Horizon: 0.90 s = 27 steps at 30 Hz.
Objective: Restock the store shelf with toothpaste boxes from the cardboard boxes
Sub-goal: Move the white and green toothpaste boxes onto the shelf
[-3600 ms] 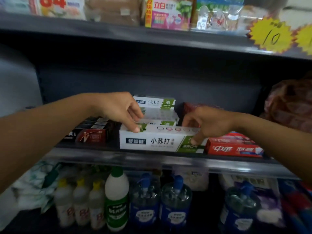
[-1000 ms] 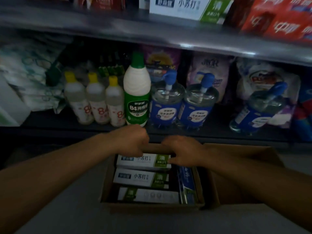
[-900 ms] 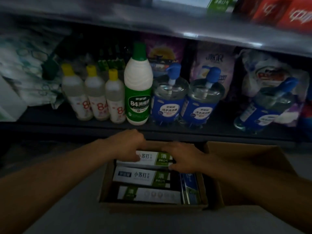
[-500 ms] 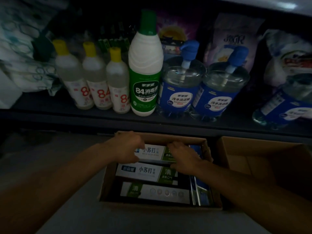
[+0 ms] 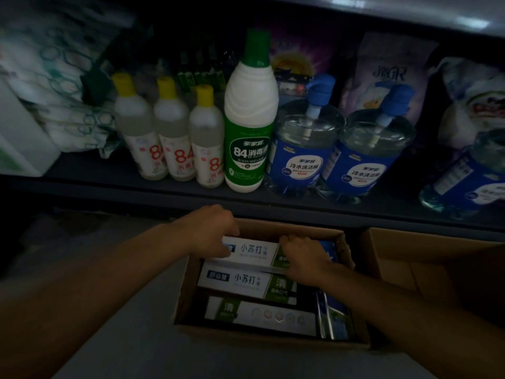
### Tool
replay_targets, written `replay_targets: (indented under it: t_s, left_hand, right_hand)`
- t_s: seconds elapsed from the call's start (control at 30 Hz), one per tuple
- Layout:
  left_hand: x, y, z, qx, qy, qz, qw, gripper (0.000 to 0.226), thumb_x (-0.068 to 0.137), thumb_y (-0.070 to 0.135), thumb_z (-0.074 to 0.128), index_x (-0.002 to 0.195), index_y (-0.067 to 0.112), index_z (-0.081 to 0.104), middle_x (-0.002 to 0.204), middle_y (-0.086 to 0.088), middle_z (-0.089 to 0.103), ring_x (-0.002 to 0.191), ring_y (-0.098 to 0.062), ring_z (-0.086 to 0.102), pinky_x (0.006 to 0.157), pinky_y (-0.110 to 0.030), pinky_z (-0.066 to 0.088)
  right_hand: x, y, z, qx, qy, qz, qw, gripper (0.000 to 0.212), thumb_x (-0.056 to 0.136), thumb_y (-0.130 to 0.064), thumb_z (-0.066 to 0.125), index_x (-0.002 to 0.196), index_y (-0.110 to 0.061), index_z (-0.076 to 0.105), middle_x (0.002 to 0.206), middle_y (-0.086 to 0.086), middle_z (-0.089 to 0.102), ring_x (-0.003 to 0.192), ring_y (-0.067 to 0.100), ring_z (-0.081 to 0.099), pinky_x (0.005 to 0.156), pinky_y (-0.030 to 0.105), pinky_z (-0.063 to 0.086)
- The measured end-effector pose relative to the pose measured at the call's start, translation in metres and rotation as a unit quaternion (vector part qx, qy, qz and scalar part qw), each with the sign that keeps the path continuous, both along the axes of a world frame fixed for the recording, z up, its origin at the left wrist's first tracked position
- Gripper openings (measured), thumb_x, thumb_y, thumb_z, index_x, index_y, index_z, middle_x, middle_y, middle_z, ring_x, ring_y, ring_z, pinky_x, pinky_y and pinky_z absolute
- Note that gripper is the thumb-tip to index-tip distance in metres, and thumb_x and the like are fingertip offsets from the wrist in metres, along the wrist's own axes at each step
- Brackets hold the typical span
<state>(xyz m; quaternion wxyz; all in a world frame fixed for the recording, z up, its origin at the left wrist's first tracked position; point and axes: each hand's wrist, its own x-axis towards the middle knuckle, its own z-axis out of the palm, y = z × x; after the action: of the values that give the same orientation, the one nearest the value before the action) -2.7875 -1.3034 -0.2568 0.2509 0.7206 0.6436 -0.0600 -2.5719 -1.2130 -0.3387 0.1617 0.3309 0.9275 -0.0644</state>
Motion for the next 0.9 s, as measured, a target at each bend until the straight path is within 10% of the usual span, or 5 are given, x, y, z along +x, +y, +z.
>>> replay_targets:
  t_s: [0.33,0.5,0.9]
  left_hand:
    - [0.003,0.0,0.134,0.084,-0.001,0.016,0.996,0.026,0.083,0.032,0.072,0.104,0.019,0.069,0.085,0.013,0.064,0.07,0.003,0.055,0.062,-0.014,0.044]
    - [0.008,0.01,0.226,0.092,-0.031,0.029,0.995,0.056,0.079,0.039,0.074,0.127,0.014,0.061,0.126,0.002,0.063,0.107,-0.01,0.061,0.094,-0.027,0.05]
    - [0.024,0.048,0.408,0.161,-0.06,0.07,0.983,0.065,0.079,0.033,0.075,0.135,0.012,0.052,0.13,0.004,0.06,0.11,-0.004,0.059,0.084,-0.005,0.045]
  right_hand:
    - [0.035,-0.002,0.157,0.079,0.073,0.063,0.992,0.047,0.082,-0.048,0.063,0.118,-0.02,0.052,0.117,-0.001,0.058,0.1,0.016,0.059,0.075,0.029,0.049]
    - [0.055,-0.002,0.254,0.165,0.115,0.054,0.978,0.055,0.079,-0.047,0.063,0.126,-0.024,0.049,0.123,-0.005,0.056,0.108,0.016,0.057,0.079,0.031,0.048]
    - [0.08,0.048,0.428,0.385,0.189,0.083,0.9,0.055,0.062,-0.038,0.074,0.109,-0.012,0.062,0.097,0.005,0.067,0.075,0.026,0.067,0.052,0.033,0.052]
